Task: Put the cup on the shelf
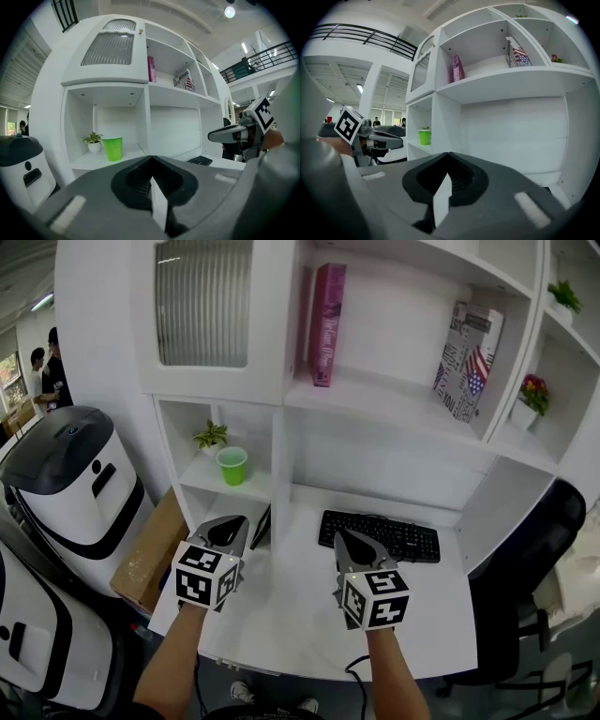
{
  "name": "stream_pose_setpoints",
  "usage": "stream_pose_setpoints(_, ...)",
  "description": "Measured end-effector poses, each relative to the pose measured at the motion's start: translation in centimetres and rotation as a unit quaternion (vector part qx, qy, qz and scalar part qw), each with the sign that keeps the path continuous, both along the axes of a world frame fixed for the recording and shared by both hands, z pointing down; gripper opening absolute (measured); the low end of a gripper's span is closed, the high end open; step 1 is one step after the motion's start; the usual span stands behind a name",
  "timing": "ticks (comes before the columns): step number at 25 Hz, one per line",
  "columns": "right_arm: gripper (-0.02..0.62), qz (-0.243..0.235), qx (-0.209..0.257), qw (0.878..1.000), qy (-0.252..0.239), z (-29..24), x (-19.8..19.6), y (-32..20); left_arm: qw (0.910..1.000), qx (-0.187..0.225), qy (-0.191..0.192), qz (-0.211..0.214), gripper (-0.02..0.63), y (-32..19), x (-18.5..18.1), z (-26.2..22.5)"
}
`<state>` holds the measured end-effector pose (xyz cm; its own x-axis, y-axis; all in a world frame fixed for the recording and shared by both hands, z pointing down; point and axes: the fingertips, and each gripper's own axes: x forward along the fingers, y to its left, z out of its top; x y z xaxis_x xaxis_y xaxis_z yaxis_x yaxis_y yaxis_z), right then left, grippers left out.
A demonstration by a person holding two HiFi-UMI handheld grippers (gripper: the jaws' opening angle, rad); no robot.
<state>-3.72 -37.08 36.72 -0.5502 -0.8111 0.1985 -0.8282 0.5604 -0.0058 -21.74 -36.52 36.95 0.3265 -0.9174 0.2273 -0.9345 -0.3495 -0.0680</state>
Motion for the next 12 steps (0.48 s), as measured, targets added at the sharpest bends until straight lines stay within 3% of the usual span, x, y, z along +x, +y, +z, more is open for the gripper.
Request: stream_pose_setpoints(12,0.021,0.000,-0.004,1.000,-0.001,0.19,-0.08,0.20,1.0000,-0.002,0.010,0.000,0.000,0.16,-0.32,-0.01)
